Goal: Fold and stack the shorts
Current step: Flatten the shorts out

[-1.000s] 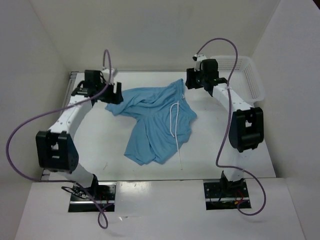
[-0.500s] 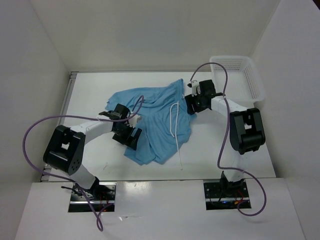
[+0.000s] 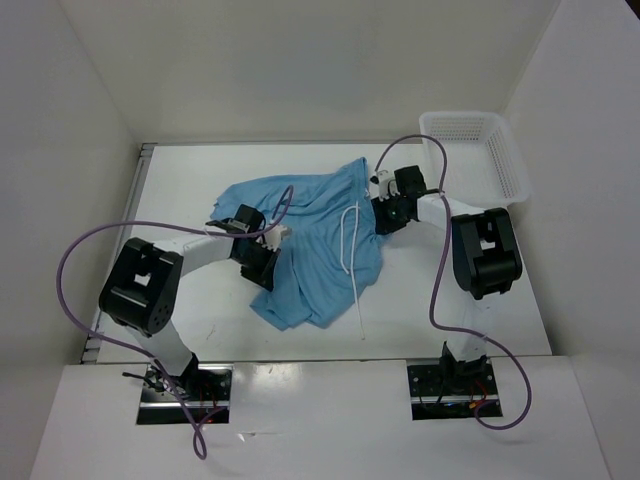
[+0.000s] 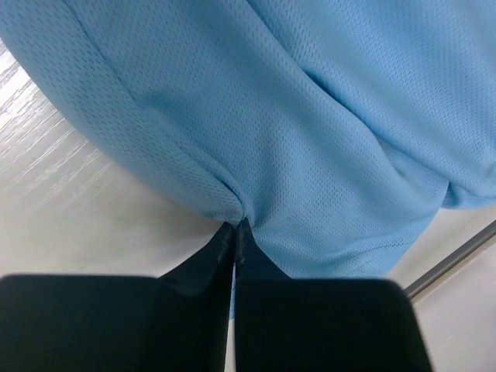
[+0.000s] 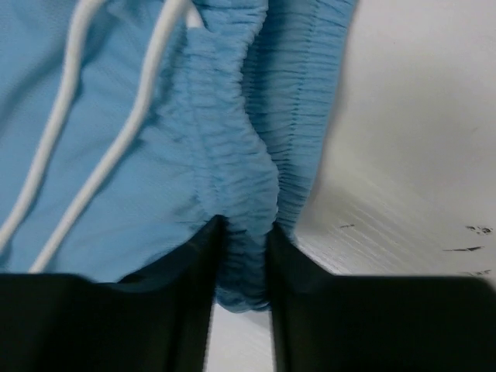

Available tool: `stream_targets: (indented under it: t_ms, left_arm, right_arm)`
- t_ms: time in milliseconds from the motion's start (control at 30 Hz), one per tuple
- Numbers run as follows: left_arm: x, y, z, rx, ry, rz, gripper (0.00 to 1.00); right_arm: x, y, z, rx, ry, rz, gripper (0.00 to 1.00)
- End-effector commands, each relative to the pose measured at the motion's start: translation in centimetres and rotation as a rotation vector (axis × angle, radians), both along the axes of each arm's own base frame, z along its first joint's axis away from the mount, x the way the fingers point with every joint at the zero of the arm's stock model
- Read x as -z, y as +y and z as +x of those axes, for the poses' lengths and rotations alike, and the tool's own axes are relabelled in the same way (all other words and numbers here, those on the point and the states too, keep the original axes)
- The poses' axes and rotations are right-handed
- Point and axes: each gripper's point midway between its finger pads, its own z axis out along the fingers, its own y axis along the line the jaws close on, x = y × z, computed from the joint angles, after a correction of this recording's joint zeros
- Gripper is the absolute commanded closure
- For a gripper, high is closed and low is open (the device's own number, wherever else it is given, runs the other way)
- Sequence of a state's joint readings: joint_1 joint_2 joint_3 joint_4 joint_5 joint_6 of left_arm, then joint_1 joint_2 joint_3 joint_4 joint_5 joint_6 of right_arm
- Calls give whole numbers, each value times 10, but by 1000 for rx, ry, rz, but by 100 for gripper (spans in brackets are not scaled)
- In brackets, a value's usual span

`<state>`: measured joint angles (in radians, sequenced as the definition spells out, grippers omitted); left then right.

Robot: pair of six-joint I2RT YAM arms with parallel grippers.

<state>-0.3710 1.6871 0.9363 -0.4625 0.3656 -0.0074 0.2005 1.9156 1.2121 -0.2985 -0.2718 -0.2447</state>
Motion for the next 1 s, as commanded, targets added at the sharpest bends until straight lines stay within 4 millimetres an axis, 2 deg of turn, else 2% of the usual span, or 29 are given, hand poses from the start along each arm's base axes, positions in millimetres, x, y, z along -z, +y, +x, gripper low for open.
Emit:
stream_targets:
  t_ms: [0,33,67,100,133,167,200,233,267,333,367,400,433,500,567,633,667,700,767,800,833,867,900,933,967]
  left_arm:
    - [6,-5,5,15,6,-2,100]
    - [9,1,11,2,-19,34,100]
    - [8,19,28,-41,-98,145,100]
    - [6,28,46,-75,-177,200,100]
    - [2,48,64,-140,-239,257,100]
    - [-6,74,87,-225,-316,350,100]
    - [-19,106,116,-342,-378,363,100]
    - [-26,122,131,-395,-391,365,100]
    - [-36,137,148,-445,-415,363,100]
    - [-63,169,189,-551,-505,368,98]
    - [-71,172,199,-566,-538,372,89]
    - [-82,176,211,-593,-594,379,72]
    - [-88,175,220,-598,-616,371,34]
    - [-97,169,225,-590,-638,359,22]
    - [-103,157,219,-565,-633,354,16]
    - [-106,152,200,-543,-609,360,15]
    - [-100,148,186,-519,-569,363,15]
    - [-105,149,176,-517,-564,364,15]
    - [-82,151,142,-488,-464,393,15]
    - [-82,152,132,-486,-457,395,16]
    - [-75,154,120,-480,-433,404,16]
    - [-58,156,99,-465,-376,425,18]
    - [-59,157,91,-466,-380,423,18]
    - [-54,158,81,-460,-356,432,18]
    - [-49,160,72,-455,-337,438,18]
  right_arm:
    - [4,7,9,-22,-10,12,72]
    - [4,7,10,-30,-13,8,79]
    - [2,7,10,-30,-10,7,93]
    - [3,6,9,-57,-14,-10,99]
    - [0,6,5,-74,-10,-9,100]
    - [1,5,3,-86,-5,-17,100]
    - [-5,7,2,-103,-12,-8,100]
    - [-10,10,0,-120,-17,4,100]
    - [-5,12,-8,-129,8,0,100]
    - [-10,19,-14,-160,-2,10,100]
    - [-7,27,-20,-183,9,8,100]
    - [-8,34,-21,-188,3,14,100]
    - [-12,45,-25,-194,5,26,100]
    - [-15,58,-26,-200,1,64,100]
    - [-25,65,-18,-168,-9,103,100]
    - [-30,67,-13,-159,-23,113,100]
    - [-34,67,-13,-160,-32,116,100]
    - [-33,64,-11,-154,-41,93,100]
    - [-28,59,-12,-152,-39,71,98]
    - [-32,58,-11,-154,-55,62,97]
    - [-29,56,-13,-149,-48,53,92]
    - [-29,53,-14,-151,-54,41,88]
    - [-35,51,-12,-163,-79,28,82]
    - [-31,50,-15,-174,-75,19,73]
    - [-35,48,-18,-189,-74,8,56]
